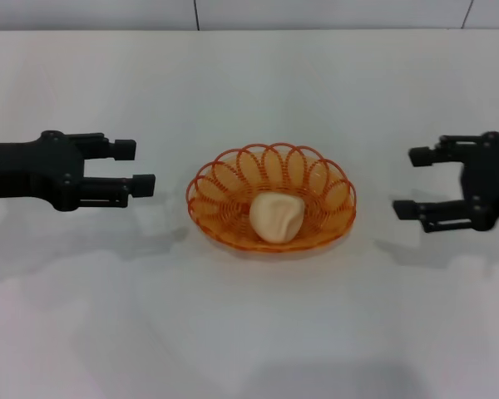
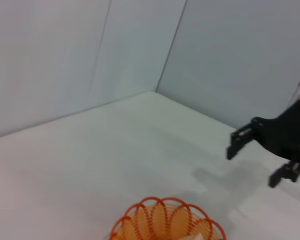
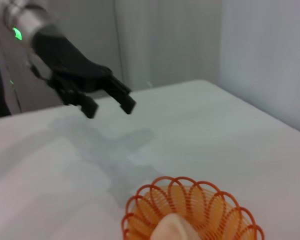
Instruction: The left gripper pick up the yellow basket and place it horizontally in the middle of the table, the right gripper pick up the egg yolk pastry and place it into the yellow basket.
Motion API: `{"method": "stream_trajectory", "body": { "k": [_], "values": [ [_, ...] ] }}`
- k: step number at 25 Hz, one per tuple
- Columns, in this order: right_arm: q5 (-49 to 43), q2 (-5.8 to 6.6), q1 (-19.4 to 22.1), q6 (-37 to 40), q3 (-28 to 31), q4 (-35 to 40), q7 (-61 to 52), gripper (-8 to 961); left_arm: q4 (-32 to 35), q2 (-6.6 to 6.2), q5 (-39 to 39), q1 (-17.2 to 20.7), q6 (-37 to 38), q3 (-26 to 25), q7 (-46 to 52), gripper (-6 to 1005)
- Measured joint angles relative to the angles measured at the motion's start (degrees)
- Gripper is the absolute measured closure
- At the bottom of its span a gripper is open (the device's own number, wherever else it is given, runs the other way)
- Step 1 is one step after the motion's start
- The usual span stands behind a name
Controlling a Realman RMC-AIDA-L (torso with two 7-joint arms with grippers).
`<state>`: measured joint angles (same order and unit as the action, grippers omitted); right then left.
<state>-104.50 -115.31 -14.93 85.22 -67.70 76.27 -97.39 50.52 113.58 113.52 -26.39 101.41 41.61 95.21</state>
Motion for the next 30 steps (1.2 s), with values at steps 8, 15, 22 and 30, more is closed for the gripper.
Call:
{"method": "stream_trajectory", "body": {
  "k": [8,15,22,30],
  "values": [
    [-1.11,0.16,0.17,7.79,5.13,-0.84,2.43,182,-1.7,-0.28,1.04,-0.7,0.39,-0.22,-1.2,226],
    [-2.97,0.23,-0.75,8.69,4.82,-0.65,2.16,182,-1.82,0.3,1.48,-2.61,1.47,5.69,-0.69,226],
    [-3.28,0.27,-0.8,8.98,4.64,-0.45,2.16,182,-1.83,0.42,1.75,-2.98,2.1,6.44,-0.69,226],
    [-3.28,0.27,-1.06,9.59,4.67,-0.32,2.14,182,-1.83,0.18,1.83,-2.96,2.17,6.47,-0.97,226]
  ]
}}
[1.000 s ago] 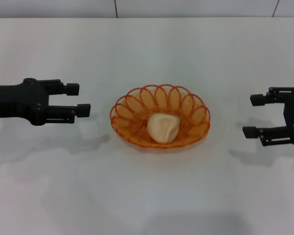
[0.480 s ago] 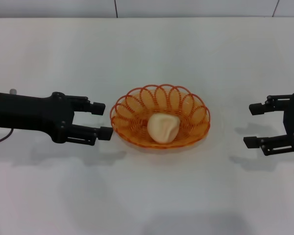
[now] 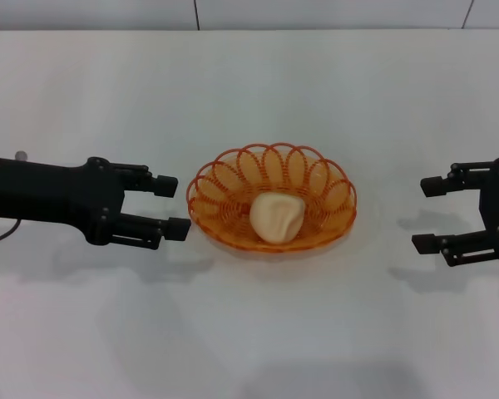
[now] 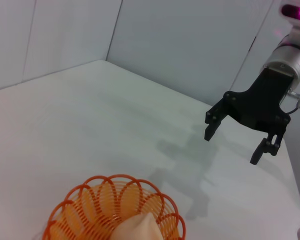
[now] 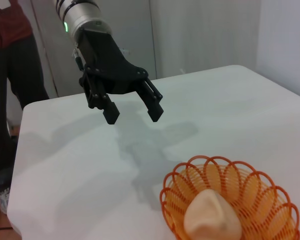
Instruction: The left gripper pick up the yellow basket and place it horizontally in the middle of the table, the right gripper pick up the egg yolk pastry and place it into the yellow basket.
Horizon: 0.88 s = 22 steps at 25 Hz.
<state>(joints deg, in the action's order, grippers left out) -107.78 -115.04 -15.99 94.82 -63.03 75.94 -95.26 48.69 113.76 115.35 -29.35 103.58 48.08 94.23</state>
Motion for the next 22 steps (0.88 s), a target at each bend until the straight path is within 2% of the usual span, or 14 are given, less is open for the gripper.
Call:
{"method": "stream_trajectory", "body": {
  "k": [8,22],
  "values": [
    [-0.19,-0.02,-1.11,0.66,-0.82,-0.15,0.26,182,0.03,-0.59,0.06,0.18,0.04,-0.12,-0.44,226],
    [-0.68,-0.09,-1.74,0.64,-1.04,0.01,0.0,182,0.08,-0.74,0.14,0.37,0.54,-0.43,-0.9,226]
  ]
}}
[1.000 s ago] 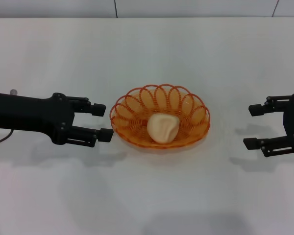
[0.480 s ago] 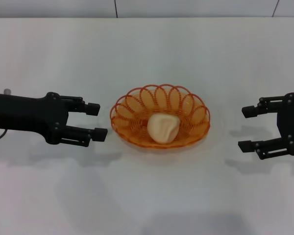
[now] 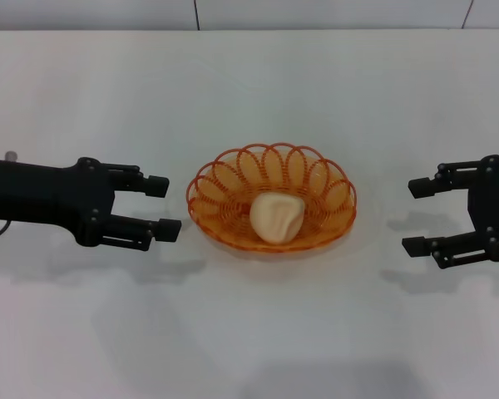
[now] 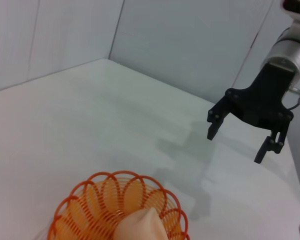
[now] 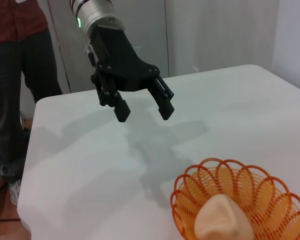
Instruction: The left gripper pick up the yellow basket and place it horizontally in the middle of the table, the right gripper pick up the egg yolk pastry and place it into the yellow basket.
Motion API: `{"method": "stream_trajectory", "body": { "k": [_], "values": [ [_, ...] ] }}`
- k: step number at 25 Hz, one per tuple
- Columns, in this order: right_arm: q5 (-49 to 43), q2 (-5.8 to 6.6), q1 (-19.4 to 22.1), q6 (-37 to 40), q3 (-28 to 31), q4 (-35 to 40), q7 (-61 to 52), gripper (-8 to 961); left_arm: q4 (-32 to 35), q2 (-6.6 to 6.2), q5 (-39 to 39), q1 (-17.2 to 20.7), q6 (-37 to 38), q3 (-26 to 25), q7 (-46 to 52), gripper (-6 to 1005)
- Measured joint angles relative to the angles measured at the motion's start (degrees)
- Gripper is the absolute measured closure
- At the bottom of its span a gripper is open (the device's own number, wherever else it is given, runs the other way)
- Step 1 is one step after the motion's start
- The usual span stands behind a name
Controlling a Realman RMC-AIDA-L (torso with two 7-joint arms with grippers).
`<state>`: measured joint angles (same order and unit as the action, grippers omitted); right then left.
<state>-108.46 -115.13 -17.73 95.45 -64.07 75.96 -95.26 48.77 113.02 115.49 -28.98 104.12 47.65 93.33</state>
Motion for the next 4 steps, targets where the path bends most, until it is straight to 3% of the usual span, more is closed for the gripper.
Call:
{"method": "stream_trajectory", "body": {
  "k": [4],
  "values": [
    [0.0,0.0,-0.03,-0.01,0.0,-0.06,-0.01,182,0.07,-0.04,0.0,-0.14,0.03,-0.01,0.0,226]
  ]
}}
